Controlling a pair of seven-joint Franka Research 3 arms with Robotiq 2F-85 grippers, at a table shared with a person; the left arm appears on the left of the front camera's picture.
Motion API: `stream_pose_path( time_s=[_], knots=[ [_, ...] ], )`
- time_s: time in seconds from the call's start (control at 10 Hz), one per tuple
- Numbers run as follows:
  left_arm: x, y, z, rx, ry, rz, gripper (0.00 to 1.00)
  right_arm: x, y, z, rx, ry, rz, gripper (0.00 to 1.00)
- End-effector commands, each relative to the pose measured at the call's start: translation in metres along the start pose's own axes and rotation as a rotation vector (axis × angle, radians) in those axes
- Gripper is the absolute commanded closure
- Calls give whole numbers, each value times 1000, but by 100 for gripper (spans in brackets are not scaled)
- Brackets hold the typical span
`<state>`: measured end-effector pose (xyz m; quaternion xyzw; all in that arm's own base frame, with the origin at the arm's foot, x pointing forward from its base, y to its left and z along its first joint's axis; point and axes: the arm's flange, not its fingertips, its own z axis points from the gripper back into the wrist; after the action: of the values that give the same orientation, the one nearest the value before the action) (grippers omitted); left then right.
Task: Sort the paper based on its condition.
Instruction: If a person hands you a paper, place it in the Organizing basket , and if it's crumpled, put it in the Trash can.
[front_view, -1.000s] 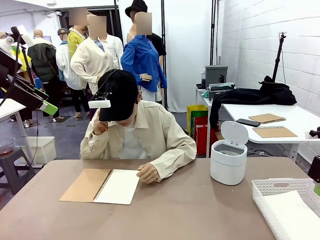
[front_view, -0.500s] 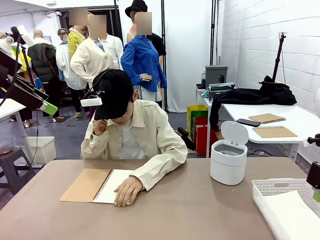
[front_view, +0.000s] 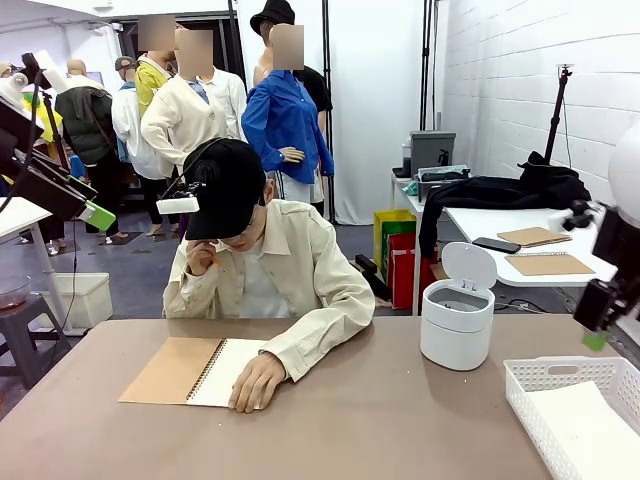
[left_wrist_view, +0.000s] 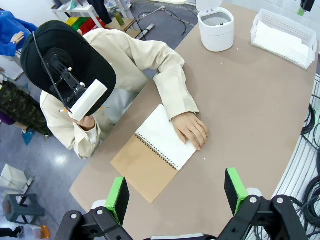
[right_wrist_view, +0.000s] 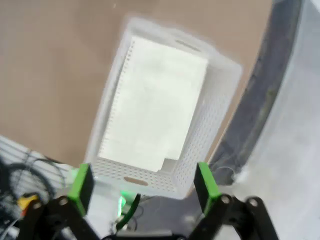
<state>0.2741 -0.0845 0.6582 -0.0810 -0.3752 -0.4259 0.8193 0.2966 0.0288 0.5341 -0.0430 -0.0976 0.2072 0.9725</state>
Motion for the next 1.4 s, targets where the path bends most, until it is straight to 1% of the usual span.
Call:
stream_pose_path(
  time_s=[0.0, 0.2, 0.3, 0.5, 0.6, 0.7, 0.8, 1.0, 1.1, 1.3],
  knots=[
    [0, 1, 0, 1, 0, 1, 0, 21, 19, 19, -40, -94, 135, 0],
    [0, 1, 0, 1, 0, 1, 0, 48, 50, 53, -65, -189, 260, 0],
    [0, 1, 0, 1, 0, 1, 0, 61, 71, 70, -39, -243, 332, 0],
    [0, 1, 0, 1, 0, 1, 0, 84, 101, 99, 62, -312, 447, 0],
    [0, 1, 0, 1, 0, 1, 0, 94, 115, 115, 117, -357, 485, 0],
    [0, 1, 0, 1, 0, 1, 0, 105, 127, 129, 176, -380, 520, 0],
    [0, 1, 0, 1, 0, 1, 0, 115, 140, 139, 199, -422, 522, 0],
    [0, 1, 0, 1, 0, 1, 0, 134, 157, 151, 247, -467, 529, 0],
    [0, 1, 0, 1, 0, 1, 0, 144, 165, 154, 262, -494, 503, 0],
    [0, 1, 0, 1, 0, 1, 0, 167, 170, 160, 328, -582, 448, 0]
  ],
)
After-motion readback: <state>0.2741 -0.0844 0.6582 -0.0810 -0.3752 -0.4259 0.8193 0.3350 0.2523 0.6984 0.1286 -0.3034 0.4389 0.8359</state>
